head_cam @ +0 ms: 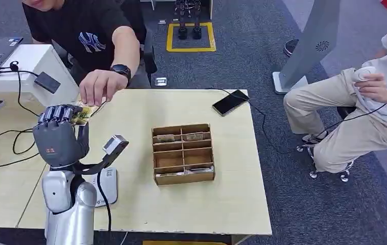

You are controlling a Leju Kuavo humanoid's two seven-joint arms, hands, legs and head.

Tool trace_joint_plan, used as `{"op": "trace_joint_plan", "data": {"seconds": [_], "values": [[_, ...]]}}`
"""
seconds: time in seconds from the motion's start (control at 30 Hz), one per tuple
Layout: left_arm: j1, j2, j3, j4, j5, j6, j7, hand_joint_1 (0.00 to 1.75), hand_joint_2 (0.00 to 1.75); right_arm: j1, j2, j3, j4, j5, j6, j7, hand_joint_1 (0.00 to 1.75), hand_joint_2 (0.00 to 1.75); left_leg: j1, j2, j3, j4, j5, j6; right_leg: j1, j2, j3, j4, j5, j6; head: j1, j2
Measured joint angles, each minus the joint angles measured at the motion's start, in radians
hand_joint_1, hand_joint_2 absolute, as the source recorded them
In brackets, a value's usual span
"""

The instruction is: Pass the card to the sensor for recognition and then transmit it.

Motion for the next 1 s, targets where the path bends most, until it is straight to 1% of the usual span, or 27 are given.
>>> {"op": "trace_joint_plan", "data": {"seconds": [0.07,0.17,0.23,0.37,0.5,0.57,0.63,0.7,0.77,0.8,0.87,0.9,0.93,1.0], "values": [[0.000,-0.001,0.000,0.000,0.011,0.000,-0.023,1.75,1.75,0.000,0.000,0.000,0.000,0.002,0.000,-0.002,0.00,1.75,0.000,0.000,0.000,0.000,0.000,0.000,0.000,0.000,0.000,0.000,0.000,0.000,0.000,0.000],[0.001,-0.002,0.000,-0.005,0.031,0.000,-0.072,1.75,1.75,0.000,0.000,0.001,0.000,0.003,-0.001,-0.002,0.00,1.75,0.000,0.000,0.000,0.000,0.000,0.000,0.000,0.000,0.000,0.000,0.000,0.000,0.000,0.000],[0.001,-0.002,0.000,-0.007,0.042,0.000,-0.092,1.75,1.75,0.000,0.000,0.002,0.001,0.003,-0.001,-0.002,0.00,1.75,0.000,0.000,0.000,0.000,0.000,0.000,0.000,0.000,0.000,0.000,0.000,0.000,0.000,0.000],[0.001,-0.002,0.000,-0.012,0.051,0.000,-0.117,1.75,1.75,0.000,0.000,0.006,0.001,0.002,-0.003,-0.003,0.00,1.75,0.000,0.000,0.000,0.000,0.000,0.000,0.000,0.000,0.000,0.000,0.000,0.000,0.000,0.000],[0.002,-0.003,0.000,-0.019,0.029,0.000,-0.114,1.75,1.75,0.001,0.000,0.006,0.002,-0.006,-0.003,-0.003,0.00,1.75,0.000,0.000,0.000,0.000,0.000,0.000,0.000,0.000,0.000,0.000,0.000,0.000,0.000,0.000],[0.002,-0.003,0.000,-0.019,0.000,0.000,-0.095,1.75,1.75,0.001,0.000,0.006,0.002,-0.008,-0.003,-0.003,0.00,1.75,0.000,0.000,0.000,0.000,0.000,0.000,0.000,0.000,0.000,0.000,0.000,0.000,0.000,0.000],[0.004,-0.002,0.000,-0.019,-0.007,0.000,-0.059,1.75,1.75,0.001,0.000,0.006,0.003,-0.011,-0.002,-0.005,0.00,1.75,0.000,0.000,-0.001,0.000,0.000,0.000,0.000,0.000,0.001,0.000,0.000,0.000,0.000,0.000],[0.012,0.006,0.001,-0.019,-0.011,0.000,0.024,1.75,1.75,0.001,0.000,0.006,0.003,-0.017,-0.002,-0.005,0.00,1.75,0.000,0.000,-0.001,0.000,0.000,0.000,0.000,0.000,0.000,0.000,0.000,0.000,0.000,0.000],[0.042,0.017,0.000,-0.019,-0.013,0.000,0.116,1.75,1.75,0.003,0.000,0.006,0.003,-0.018,-0.003,-0.005,0.00,1.75,0.000,0.001,0.000,0.000,0.000,0.000,0.000,0.001,0.000,0.000,0.000,0.000,0.000,0.000],[0.058,0.021,0.000,-0.019,-0.012,0.000,0.119,1.75,1.75,0.003,0.000,0.006,0.003,-0.015,-0.003,-0.006,0.00,1.75,0.000,0.000,-0.001,0.000,0.000,0.000,0.000,0.001,0.000,0.000,0.000,0.000,0.000,0.000],[0.077,0.024,0.009,-0.018,-0.011,0.000,0.074,1.75,1.75,0.003,0.000,-0.004,0.004,0.004,-0.003,-0.009,0.00,1.75,0.000,-0.002,-0.002,0.000,0.000,0.000,0.000,-0.001,0.000,0.000,0.000,0.000,0.002,0.000],[0.089,0.027,0.011,-0.017,-0.012,0.000,0.086,1.75,1.75,0.001,0.000,-0.010,0.004,0.011,-0.002,-0.010,0.00,1.75,0.000,-0.002,-0.002,0.000,0.000,0.000,0.000,-0.001,0.000,0.000,0.000,0.000,0.001,0.000],[0.100,0.032,0.011,-0.016,-0.012,0.000,0.113,1.75,1.75,0.000,0.000,-0.016,0.004,0.022,0.001,-0.010,0.00,1.75,0.000,-0.001,-0.001,0.000,0.000,0.000,0.000,0.000,0.000,0.000,0.000,0.000,0.001,0.000],[0.128,0.042,0.011,-0.011,-0.013,0.000,0.143,1.75,1.75,0.002,0.000,-0.031,0.004,0.037,0.002,-0.010,0.00,1.75,0.000,0.001,-0.001,0.000,0.000,0.000,0.000,0.001,0.000,0.000,0.000,0.000,0.000,0.000]]}}
